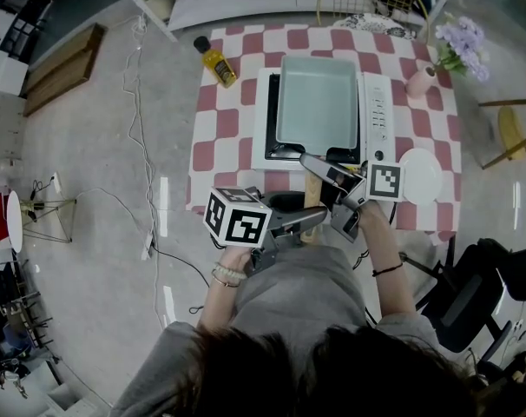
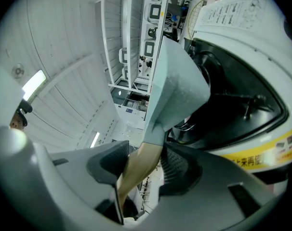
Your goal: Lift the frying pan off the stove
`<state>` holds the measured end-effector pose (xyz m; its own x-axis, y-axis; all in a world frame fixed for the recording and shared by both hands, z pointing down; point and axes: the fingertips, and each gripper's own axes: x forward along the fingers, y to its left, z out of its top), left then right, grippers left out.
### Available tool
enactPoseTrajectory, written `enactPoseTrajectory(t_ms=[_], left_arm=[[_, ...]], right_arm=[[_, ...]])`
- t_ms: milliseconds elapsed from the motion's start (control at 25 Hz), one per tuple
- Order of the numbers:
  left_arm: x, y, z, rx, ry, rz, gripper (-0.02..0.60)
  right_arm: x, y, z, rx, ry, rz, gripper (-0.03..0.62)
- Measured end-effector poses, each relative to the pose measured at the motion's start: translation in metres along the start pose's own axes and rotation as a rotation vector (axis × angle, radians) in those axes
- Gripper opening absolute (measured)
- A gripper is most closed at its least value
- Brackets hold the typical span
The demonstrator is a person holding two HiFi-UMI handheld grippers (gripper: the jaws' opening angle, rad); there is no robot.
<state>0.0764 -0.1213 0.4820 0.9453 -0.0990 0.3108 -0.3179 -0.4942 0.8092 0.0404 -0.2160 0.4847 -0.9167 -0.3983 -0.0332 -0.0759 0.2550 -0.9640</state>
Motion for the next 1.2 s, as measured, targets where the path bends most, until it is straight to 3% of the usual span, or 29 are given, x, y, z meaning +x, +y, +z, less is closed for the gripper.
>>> enactPoseTrajectory(t_ms=[1200], left_arm=[[-0.019, -0.037, 0.023, 0.124, -0.065, -0.041, 0.199]], right_arm=[[0.003, 0.057, 0.015, -0.118, -0.053, 0.039, 0.212]])
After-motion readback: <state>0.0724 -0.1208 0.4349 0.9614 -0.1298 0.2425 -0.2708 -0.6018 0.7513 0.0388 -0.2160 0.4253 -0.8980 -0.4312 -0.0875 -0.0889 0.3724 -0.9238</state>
